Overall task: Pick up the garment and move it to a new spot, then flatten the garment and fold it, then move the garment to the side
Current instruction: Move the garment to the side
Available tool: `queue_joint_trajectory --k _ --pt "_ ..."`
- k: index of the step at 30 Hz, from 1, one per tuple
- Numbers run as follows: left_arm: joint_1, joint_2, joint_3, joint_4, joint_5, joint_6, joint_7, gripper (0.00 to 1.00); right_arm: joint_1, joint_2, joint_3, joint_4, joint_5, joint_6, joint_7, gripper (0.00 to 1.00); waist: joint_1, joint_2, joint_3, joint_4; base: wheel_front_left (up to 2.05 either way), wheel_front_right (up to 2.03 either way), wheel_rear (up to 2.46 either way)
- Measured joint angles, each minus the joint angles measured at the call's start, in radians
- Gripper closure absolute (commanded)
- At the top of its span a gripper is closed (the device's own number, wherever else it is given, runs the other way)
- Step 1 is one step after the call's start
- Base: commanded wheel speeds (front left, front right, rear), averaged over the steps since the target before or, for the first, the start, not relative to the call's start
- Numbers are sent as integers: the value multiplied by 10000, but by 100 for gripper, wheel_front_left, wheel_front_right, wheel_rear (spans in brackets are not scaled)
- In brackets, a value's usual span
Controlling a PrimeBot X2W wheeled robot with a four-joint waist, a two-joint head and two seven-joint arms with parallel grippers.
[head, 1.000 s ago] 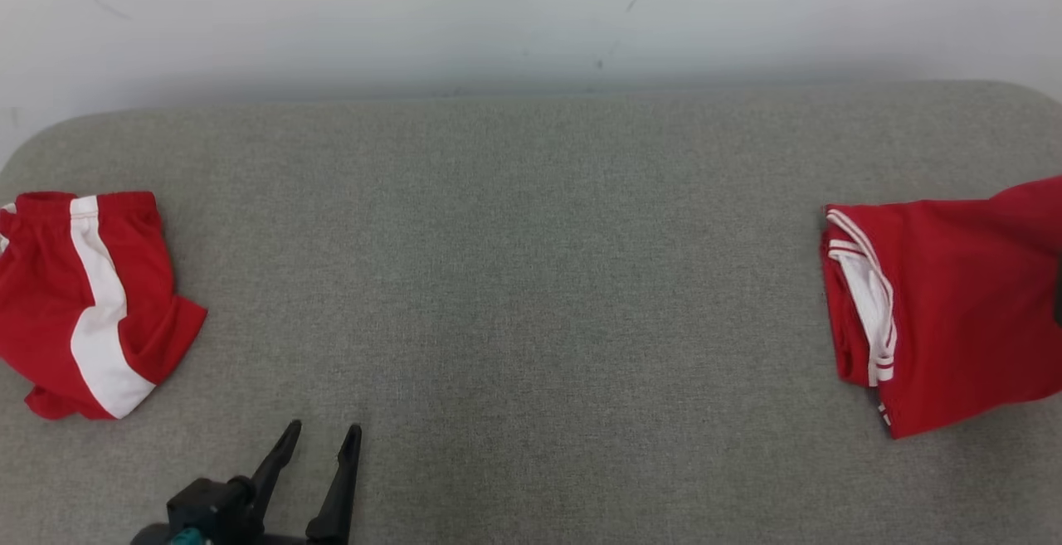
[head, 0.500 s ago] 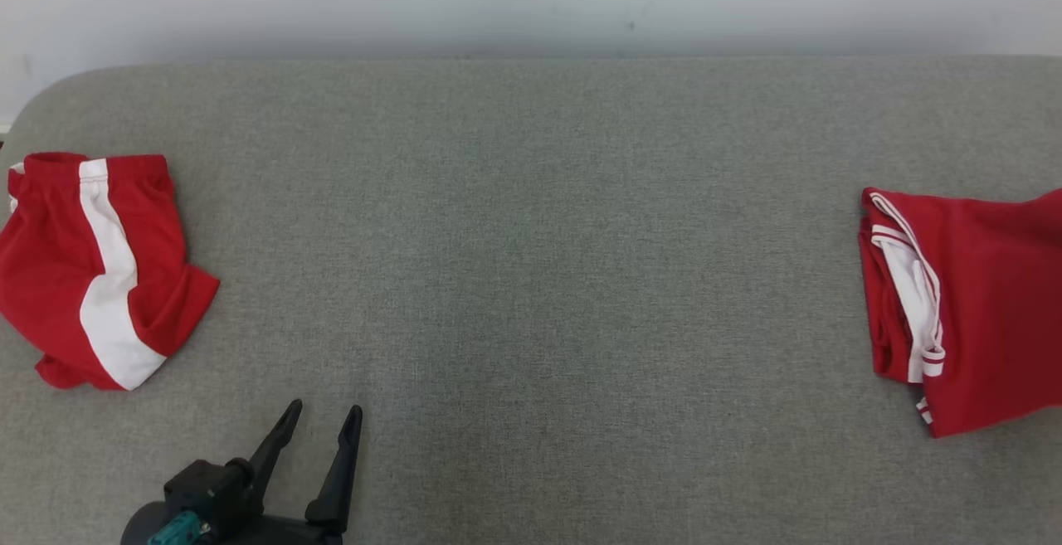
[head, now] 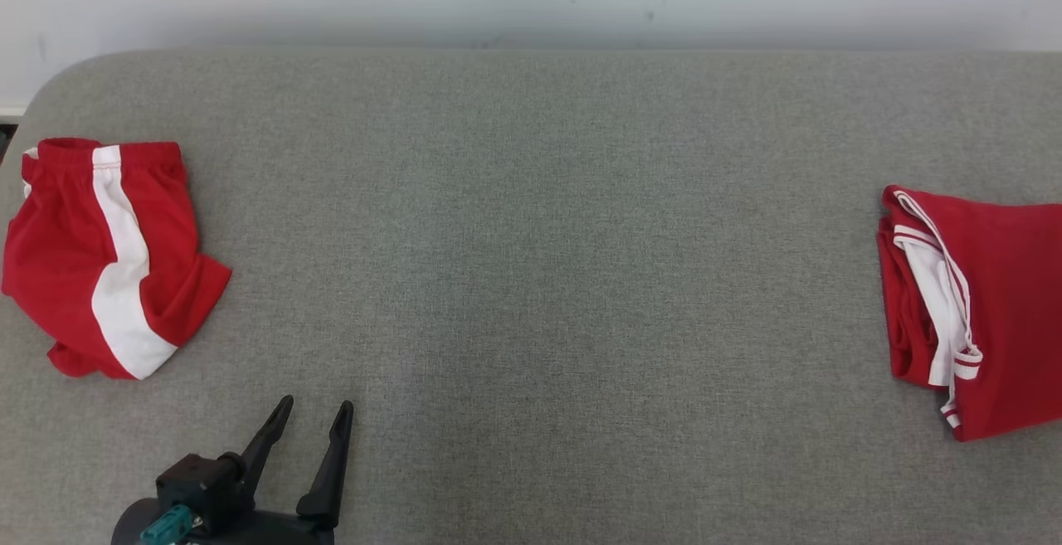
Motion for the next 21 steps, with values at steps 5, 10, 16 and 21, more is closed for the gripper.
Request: queue_joint_trajectory --k 5,10,16,21 --pt "0 -69 -4 207 -17 4 0 0 -22 33 -15 128 -63 -2 -104 0 0 0 -231 -77 0 0 0" --pt "11 -291 -2 412 -50 10 2 0 -40 151 -347 -244 224 194 -1035 0 0 0 -599 -178 0 0 0" --pt "105 -349 128 656 -123 123 2 0 105 337 -717 -872 575 826 -2539 0 0 -1 -1162 -368 0 0 0" --pt "658 -380 330 717 -180 376 2 0 902 717 -957 -1513 920 1285 -3783 0 -1 -2 -1686 -593 0 0 0"
